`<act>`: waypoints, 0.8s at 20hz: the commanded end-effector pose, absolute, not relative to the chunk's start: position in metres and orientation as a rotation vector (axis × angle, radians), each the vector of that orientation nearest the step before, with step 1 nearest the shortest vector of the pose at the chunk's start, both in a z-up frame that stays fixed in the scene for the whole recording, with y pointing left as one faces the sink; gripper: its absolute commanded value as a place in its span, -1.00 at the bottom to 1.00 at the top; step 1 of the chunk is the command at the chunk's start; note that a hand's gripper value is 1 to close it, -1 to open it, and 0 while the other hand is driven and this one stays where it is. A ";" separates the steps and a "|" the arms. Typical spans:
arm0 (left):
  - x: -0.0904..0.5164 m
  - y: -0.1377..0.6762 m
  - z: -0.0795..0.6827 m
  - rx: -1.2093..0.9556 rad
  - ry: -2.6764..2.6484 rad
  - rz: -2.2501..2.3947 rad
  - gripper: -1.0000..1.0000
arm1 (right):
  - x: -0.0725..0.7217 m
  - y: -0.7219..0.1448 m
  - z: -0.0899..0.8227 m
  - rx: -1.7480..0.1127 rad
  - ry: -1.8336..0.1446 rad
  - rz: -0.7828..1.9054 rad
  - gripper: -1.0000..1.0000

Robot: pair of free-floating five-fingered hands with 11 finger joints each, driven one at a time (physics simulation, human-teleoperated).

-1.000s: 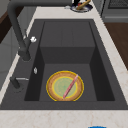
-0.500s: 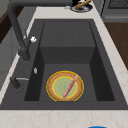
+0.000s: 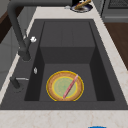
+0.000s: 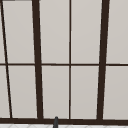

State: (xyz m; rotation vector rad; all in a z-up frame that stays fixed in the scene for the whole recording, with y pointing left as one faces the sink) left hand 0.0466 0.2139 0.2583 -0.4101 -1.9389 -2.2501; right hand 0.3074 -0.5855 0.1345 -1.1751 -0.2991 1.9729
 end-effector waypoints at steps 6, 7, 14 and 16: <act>0.047 0.214 0.258 -0.410 -1.939 -2.250 0.00 | 0.294 -0.592 0.125 -1.077 -0.356 1.946 -1.00; 0.047 0.214 0.258 -0.410 -1.939 -2.250 0.00 | 0.295 -0.592 0.125 -1.082 -0.378 1.940 -1.00; 0.047 0.214 0.258 -0.410 -1.939 -2.250 0.00 | 0.278 -0.594 0.128 -1.106 -0.499 1.980 -1.00; 0.047 0.214 0.258 -0.410 -1.939 -2.250 0.00 | 0.275 -0.593 0.128 -1.121 -0.526 1.988 1.00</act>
